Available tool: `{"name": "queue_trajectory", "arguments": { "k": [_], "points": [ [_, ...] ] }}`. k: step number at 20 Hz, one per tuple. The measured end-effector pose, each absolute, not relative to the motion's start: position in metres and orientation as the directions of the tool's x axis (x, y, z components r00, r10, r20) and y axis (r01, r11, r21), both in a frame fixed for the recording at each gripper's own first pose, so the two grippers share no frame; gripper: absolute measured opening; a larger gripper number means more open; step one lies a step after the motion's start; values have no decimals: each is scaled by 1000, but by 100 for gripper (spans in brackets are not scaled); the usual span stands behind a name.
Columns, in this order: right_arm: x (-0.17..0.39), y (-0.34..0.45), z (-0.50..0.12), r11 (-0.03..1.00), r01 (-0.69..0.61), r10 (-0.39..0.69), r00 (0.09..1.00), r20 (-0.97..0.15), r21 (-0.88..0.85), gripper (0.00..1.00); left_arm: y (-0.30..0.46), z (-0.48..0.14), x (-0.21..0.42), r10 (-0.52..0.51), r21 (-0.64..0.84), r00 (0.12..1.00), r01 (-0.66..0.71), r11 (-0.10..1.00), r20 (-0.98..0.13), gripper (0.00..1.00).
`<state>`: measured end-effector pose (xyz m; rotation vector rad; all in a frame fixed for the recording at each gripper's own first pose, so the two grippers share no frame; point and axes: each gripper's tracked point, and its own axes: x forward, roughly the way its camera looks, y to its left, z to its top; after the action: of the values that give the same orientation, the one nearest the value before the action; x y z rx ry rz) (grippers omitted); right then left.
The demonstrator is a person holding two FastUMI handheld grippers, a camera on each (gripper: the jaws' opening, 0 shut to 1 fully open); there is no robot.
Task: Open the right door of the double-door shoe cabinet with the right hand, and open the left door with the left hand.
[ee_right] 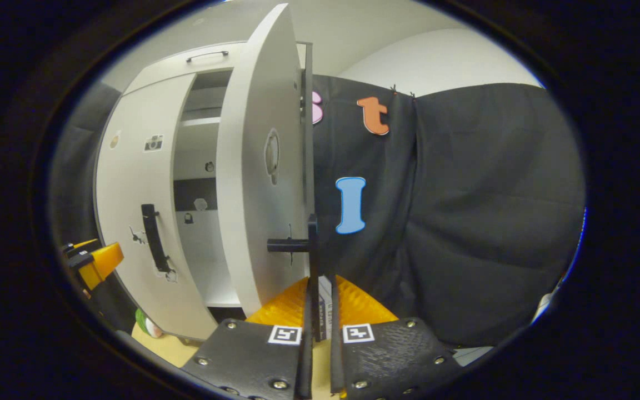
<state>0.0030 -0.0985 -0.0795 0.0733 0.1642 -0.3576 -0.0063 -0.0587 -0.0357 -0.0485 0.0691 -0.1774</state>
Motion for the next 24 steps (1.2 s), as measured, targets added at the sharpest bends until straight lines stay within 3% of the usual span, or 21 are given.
{"name": "queue_trajectory", "arguments": {
  "k": [2, 16, 24],
  "points": [
    [4, -99, -80, 941, 335, -322, 931, -173, 54, 8, -63, -35, 0, -177, -48, 982, 175, 983, -62, 97],
    [8, -126, -85, 978, 183, -166, 972, -165, 98, 8, -94, -52, 68, -127, -34, 988, 125, 992, -91, 96],
    [11, -145, -89, 986, 108, -86, 983, -164, 128, 16, -106, -72, 93, -83, -16, 987, 81, 997, -137, 93]
  ]
}}
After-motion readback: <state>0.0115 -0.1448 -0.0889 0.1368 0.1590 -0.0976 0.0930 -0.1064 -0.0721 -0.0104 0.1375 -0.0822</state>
